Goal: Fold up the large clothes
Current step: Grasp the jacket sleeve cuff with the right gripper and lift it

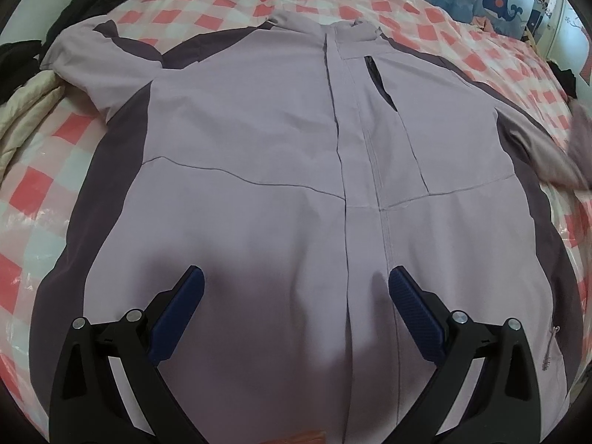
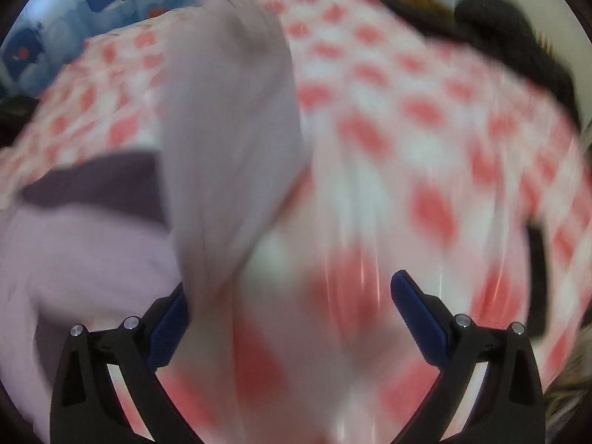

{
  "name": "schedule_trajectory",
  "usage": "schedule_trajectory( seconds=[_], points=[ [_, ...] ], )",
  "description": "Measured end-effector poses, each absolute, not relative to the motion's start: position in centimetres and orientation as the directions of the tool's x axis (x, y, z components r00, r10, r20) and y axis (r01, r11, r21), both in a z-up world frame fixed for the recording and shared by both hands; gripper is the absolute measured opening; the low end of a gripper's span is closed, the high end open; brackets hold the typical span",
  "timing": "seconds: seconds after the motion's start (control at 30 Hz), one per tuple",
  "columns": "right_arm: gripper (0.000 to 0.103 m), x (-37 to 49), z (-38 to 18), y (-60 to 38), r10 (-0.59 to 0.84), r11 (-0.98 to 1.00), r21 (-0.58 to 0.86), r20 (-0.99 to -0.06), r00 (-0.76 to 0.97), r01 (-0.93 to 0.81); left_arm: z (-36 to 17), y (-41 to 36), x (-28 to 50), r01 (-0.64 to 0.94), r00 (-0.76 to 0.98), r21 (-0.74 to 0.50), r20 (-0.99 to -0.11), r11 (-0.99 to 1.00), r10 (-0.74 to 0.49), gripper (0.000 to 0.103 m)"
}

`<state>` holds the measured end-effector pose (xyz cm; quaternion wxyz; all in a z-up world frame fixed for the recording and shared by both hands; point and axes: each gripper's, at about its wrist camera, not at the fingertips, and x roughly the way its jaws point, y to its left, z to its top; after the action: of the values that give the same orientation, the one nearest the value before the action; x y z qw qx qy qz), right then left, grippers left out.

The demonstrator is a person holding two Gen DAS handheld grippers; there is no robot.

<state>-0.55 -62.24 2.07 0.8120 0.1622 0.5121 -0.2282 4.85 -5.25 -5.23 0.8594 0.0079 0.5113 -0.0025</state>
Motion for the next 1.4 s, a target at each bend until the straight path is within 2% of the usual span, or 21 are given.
schedule_trajectory(
  seconds=[0.07, 0.2, 0.37, 0.43, 0.5, 0.57, 0.73, 0.83, 1.0, 1.07, 1.1, 1.13, 1.17, 1.2, 1.23, 1.27, 1.4],
  points=[
    [0.097, -5.2, 2.3, -61.8, -0.131, 0.829, 0.146, -0.887, 0.443, 0.539, -5.3, -5.1, 4.9, 0.009, 0.477, 0.011, -0.879, 1.000, 0.005, 0.096],
    [0.097, -11.2, 4.1, -63.6, 0.006, 0.692, 0.471, -0.761, 0.648, 0.547, -5.1, -4.9, 4.9, 0.007, 0.482, 0.011, -0.876, 1.000, 0.007, 0.096],
    [0.097, -8.8, 4.3, -65.9, 0.052, 0.663, 0.515, -0.755, 0.653, 0.543, -5.1, -4.6, 4.9, 0.006, 0.479, -0.004, -0.878, 1.000, -0.007, 0.096],
    [0.097, -9.1, 2.7, -67.9, 0.129, 0.514, 0.643, -0.712, 0.690, 0.568, -5.2, -4.5, 5.0, 0.005, 0.478, 0.002, -0.878, 1.000, -0.001, 0.096],
    [0.097, -10.8, 0.6, -69.4, 0.189, 0.306, 0.766, -0.631, 0.752, 0.566, -5.3, -4.4, 5.2, 0.001, 0.472, -0.002, -0.881, 1.000, -0.003, 0.096],
    [0.097, -11.5, -0.4, -69.6, 0.213, 0.229, 0.799, -0.599, 0.772, 0.557, -5.4, -4.2, 5.3, -0.001, 0.462, -0.021, -0.887, 1.000, -0.019, 0.096],
    [0.097, -11.8, -2.2, -71.5, 0.183, 0.190, 0.820, -0.570, 0.801, 0.540, -5.3, -4.1, 5.1, 0.000, 0.465, -0.034, -0.885, 0.999, -0.030, 0.096],
    [0.097, -10.3, -2.2, -73.1, 0.153, 0.215, 0.832, -0.546, 0.824, 0.511, -5.5, -4.3, 5.2, 0.003, 0.465, -0.026, -0.885, 1.000, -0.024, 0.096],
    [0.092, -8.3, -0.9, -74.8, 0.093, 0.262, 0.873, -0.446, 0.890, 0.410, -5.6, -4.2, 5.3, 0.003, 0.463, -0.029, -0.886, 1.000, -0.027, 0.096],
    [0.091, -7.8, -1.4, -75.7, 0.060, 0.266, 0.852, -0.482, 0.874, 0.451, -5.5, -4.4, 5.2, 0.009, 0.464, -0.028, -0.885, 1.000, -0.029, 0.096],
    [0.089, -7.3, -2.4, -76.4, 0.070, 0.241, 0.845, -0.506, 0.860, 0.478, -5.6, -4.4, 5.2, 0.012, 0.465, -0.025, -0.885, 1.000, -0.027, 0.096],
    [0.079, -7.0, -2.9, -76.7, 0.073, 0.230, 0.841, -0.516, 0.853, 0.489, -5.6, -4.5, 5.2, 0.014, 0.465, -0.019, -0.885, 1.000, -0.023, 0.096],
    [0.064, -6.7, -3.2, -77.0, 0.075, 0.243, 0.825, -0.541, 0.838, 0.511, -5.7, -4.5, 5.2, 0.015, 0.465, -0.016, -0.885, 1.000, -0.021, 0.096],
    [0.055, -6.4, -3.3, -77.1, 0.073, 0.266, 0.809, -0.558, 0.826, 0.524, -5.7, -4.5, 5.2, 0.014, 0.464, -0.014, -0.886, 1.000, -0.019, 0.096],
    [0.037, -6.4, -3.1, -77.1, 0.068, 0.279, 0.808, -0.555, 0.829, 0.519, -5.7, -4.5, 5.3, 0.013, 0.464, -0.014, -0.886, 1.000, -0.019, 0.096],
    [0.030, -6.4, -2.5, -77.0, 0.050, 0.305, 0.799, -0.556, 0.830, 0.517, -5.7, -4.5, 5.3, 0.011, 0.465, -0.015, -0.885, 1.000, -0.018, 0.096],
    [0.022, -5.3, 2.3, -76.7, 0.000, 0.398, 0.799, -0.492, 0.871, 0.451, -5.6, -4.1, 5.3, -0.002, 0.472, -0.023, -0.882, 1.000, -0.019, 0.096]
  ],
)
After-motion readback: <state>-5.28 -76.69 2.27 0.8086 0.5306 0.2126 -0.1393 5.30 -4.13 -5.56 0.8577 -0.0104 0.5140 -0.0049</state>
